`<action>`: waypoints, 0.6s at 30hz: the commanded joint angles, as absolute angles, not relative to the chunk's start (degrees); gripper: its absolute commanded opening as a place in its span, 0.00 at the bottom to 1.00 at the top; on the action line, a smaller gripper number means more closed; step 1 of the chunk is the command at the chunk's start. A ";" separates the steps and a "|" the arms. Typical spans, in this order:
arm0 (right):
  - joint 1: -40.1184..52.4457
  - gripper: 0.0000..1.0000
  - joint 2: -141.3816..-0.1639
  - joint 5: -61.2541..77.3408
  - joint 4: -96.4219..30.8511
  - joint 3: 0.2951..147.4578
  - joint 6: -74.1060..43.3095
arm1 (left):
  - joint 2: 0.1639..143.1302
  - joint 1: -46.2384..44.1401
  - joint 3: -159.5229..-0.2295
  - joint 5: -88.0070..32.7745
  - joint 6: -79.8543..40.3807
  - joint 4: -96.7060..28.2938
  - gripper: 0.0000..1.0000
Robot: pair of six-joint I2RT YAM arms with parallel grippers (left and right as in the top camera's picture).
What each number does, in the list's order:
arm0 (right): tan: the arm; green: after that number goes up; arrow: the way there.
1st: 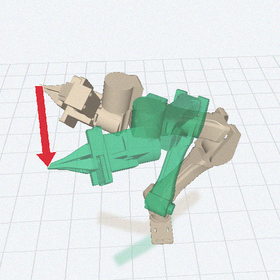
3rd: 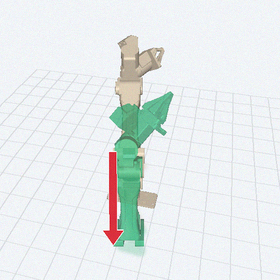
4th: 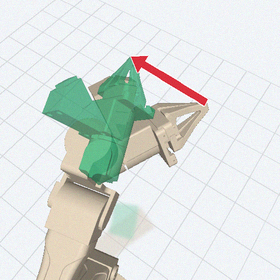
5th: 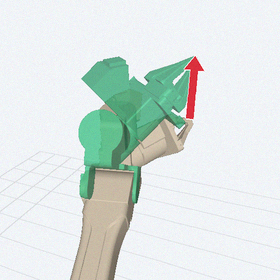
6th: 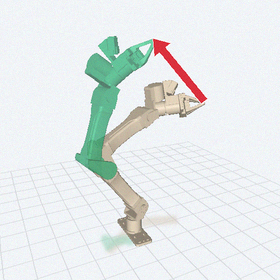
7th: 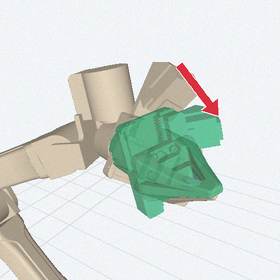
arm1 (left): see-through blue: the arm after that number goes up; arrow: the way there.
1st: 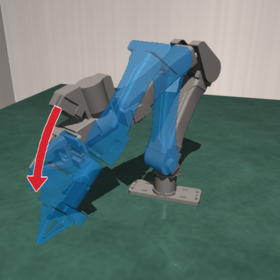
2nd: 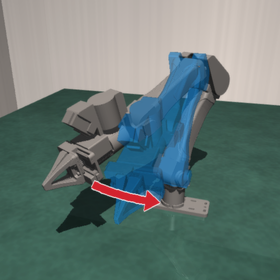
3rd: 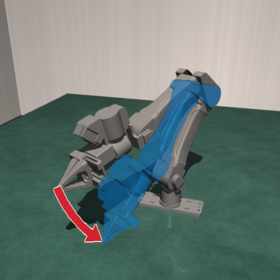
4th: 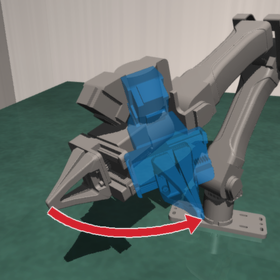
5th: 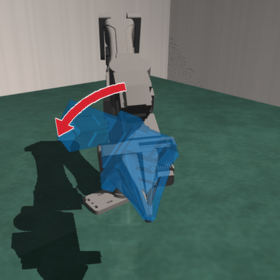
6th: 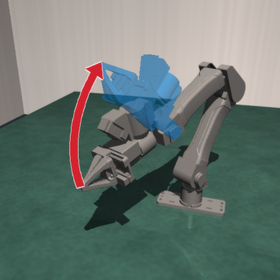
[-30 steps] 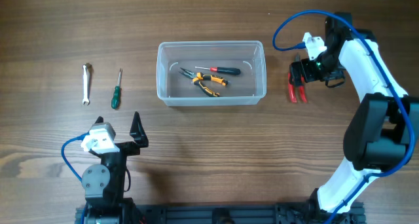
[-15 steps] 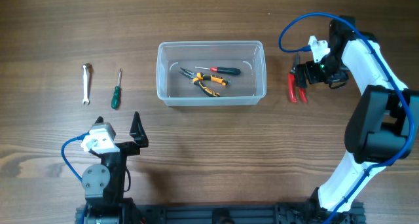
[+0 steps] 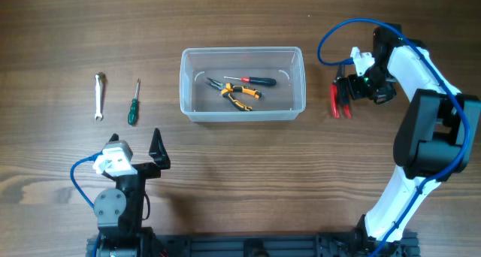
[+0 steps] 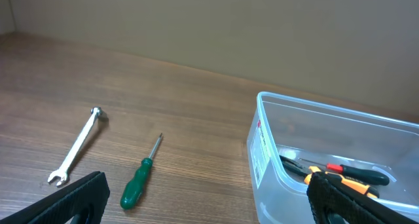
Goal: Pack container
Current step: 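Lower and close the right gripper on the red shears handles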
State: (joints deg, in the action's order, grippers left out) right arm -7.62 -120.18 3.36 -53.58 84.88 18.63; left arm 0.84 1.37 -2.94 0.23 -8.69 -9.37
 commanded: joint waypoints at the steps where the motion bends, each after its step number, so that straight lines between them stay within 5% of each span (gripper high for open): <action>1: -7.90 1.00 -121.47 2.57 -53.30 84.62 17.67 | 0.38 0.99 -2.57 0.95 -7.75 -9.15 1.00; 18: -7.90 1.00 -123.76 2.55 -51.59 84.62 16.58 | 0.38 1.02 -2.57 0.95 -7.75 -9.15 1.00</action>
State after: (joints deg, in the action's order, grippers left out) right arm -7.60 -120.97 2.92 -51.75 84.90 17.17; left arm 0.84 1.37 -2.94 0.23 -8.69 -9.37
